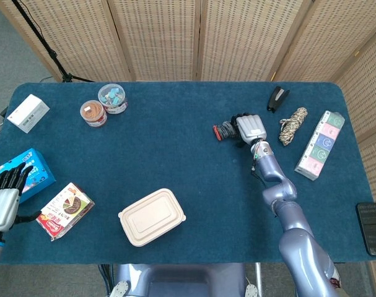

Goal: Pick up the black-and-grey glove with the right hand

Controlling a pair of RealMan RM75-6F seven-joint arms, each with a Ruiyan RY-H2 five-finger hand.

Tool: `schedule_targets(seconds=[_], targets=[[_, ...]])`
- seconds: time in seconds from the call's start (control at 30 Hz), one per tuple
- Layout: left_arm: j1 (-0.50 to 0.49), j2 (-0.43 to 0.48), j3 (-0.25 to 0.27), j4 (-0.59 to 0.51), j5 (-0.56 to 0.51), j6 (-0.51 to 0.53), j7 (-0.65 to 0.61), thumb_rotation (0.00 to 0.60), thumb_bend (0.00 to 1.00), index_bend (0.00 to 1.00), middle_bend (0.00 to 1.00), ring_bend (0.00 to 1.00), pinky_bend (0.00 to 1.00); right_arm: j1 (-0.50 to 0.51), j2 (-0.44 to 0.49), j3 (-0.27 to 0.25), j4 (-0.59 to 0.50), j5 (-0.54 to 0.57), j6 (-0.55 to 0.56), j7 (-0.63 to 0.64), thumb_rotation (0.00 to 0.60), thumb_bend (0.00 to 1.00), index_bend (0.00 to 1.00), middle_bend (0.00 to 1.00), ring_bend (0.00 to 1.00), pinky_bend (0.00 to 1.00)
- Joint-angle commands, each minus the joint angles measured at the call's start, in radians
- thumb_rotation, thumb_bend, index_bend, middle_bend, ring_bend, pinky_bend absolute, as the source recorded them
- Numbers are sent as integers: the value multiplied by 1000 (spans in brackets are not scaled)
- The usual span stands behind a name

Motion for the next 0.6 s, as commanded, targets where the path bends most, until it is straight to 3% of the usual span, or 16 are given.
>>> schedule_targets(seconds=[0.03,0.23,0.6], targets=[[-1,-1,-1,1,-5,-3,1,600,0,0,0,0,0,-2,-3,-1,0,-1,9,-3,600,243,456,443,380,424],[-3,-1,2,0,-1,-5,1,600,0,0,0,0,0,-15,-1,-14,-2,-18,76,-3,600,244,555,570,502,524],[-1,-2,13,-5,20,1,6,600,0,0,0,0,0,-47,48,-12,-54,-25,208,83,600,258,576,591,521,544]])
